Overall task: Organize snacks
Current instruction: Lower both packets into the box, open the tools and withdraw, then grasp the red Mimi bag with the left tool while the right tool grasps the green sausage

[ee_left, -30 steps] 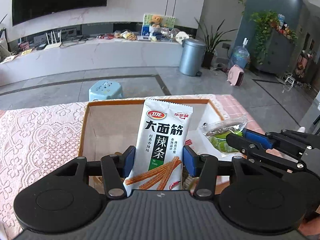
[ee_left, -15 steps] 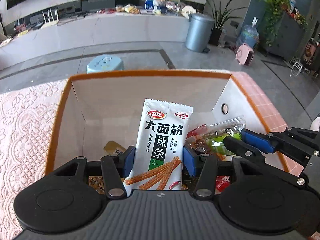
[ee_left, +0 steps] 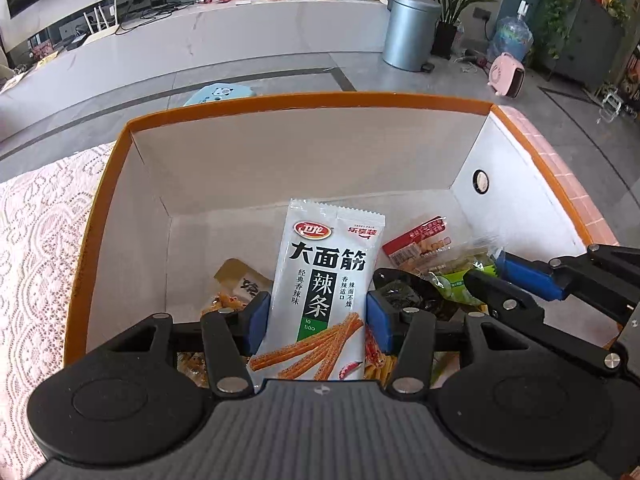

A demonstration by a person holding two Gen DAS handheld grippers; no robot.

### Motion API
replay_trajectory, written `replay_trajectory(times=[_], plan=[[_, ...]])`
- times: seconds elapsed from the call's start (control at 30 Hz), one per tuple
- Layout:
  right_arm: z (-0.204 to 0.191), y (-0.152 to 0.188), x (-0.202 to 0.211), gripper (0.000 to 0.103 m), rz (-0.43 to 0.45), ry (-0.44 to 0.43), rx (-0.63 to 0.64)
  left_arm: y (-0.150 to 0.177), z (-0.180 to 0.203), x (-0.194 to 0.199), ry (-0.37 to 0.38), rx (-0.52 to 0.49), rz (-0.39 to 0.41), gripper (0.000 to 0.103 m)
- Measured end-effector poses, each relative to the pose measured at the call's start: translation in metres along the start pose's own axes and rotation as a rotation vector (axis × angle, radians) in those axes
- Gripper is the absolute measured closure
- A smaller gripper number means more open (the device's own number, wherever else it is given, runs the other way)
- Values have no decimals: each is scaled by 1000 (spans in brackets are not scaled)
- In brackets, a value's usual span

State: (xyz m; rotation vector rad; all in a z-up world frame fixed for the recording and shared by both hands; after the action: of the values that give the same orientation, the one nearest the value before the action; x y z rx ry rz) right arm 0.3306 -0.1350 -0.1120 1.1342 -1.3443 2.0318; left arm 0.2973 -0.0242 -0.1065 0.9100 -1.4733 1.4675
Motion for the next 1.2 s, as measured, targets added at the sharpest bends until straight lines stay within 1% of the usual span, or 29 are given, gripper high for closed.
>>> replay_trajectory(times=[0.07,0.2,0.23,0.3,0.33,0.37,0.4,0.47,0.6,0.67,0.7,0.77,0.87,1.0,1.03,1.07,1.1,1.2], plan=[[0,-1,-1,90,-11,-6,-3,-3,0,0,-22,-6,-3,44],[0,-4,-1,89,-25,-13,-10,-5,0,-1,-20,-9,-6,43],[1,-4,-1,89,-31,-18,-13,-5,1,0,-25,-10,-5,40],[3,-7,-1,88,-41,-31,-22,-5,1,1,-33,-14,4,37],[7,-11,-1,88,-39,-36,-25,-6,2,3,-38,-19,14,34],[8,-12,1,82,-36,-36,-25,-5,3,6,-43,-25,27,33],[8,-13,2,79,-33,-35,-24,-5,3,8,-55,-27,35,33],[8,-12,6,64,-27,-25,-25,-6,3,13,-74,-26,47,29],[12,-13,16,57,-12,-43,-44,-4,1,30,-78,4,76,27],[14,-12,24,47,-1,-44,-64,-1,1,40,-95,15,95,27],[15,-11,30,46,8,-45,-76,0,1,45,-99,21,107,27],[16,-9,41,40,22,-50,-100,3,1,56,-103,35,128,27],[20,-4,59,36,35,-55,-136,12,1,75,-107,47,163,27],[19,7,83,33,50,-69,-184,27,4,98,-106,31,193,26],[18,11,89,32,54,-77,-197,32,5,104,-100,28,195,26],[17,14,95,28,58,-86,-212,37,6,108,-92,28,198,26],[17,19,101,26,61,-96,-228,41,6,114,-82,30,204,26],[14,32,116,26,70,-116,-260,56,6,127,-50,42,213,26]])
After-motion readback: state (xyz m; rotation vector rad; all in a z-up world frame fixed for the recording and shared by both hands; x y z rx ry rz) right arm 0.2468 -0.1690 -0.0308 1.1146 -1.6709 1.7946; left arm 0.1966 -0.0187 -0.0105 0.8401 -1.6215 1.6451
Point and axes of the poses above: each gripper's, at about its wrist camera, not at the fingertips, and x roughly against the way its jaws point, z to its right, y to its underside, the point moved 4 cm from there along -x, roughly the way its jaws point, and after that the axes turned 10 degrees about -z, right-handed, at the moved point
